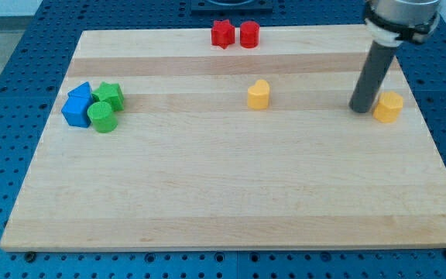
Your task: Touch the yellow heart
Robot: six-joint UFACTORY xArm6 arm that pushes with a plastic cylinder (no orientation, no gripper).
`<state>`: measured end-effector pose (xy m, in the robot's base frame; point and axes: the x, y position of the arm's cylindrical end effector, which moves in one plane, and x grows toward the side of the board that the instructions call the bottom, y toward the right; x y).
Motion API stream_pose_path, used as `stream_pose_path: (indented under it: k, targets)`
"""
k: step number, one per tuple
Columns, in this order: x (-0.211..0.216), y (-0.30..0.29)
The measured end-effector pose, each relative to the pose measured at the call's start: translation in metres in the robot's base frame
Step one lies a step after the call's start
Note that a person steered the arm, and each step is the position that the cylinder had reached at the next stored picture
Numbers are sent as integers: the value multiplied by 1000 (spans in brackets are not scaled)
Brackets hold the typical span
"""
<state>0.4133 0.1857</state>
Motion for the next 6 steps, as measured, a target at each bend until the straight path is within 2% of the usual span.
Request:
stream_pose_path:
  k: [1, 2, 3, 4, 5, 6]
  targets:
    - [29, -76]
    - [40, -169]
    - [22, -256]
    - [-15, -276]
    - [-47, -219]
    - [-49, -129]
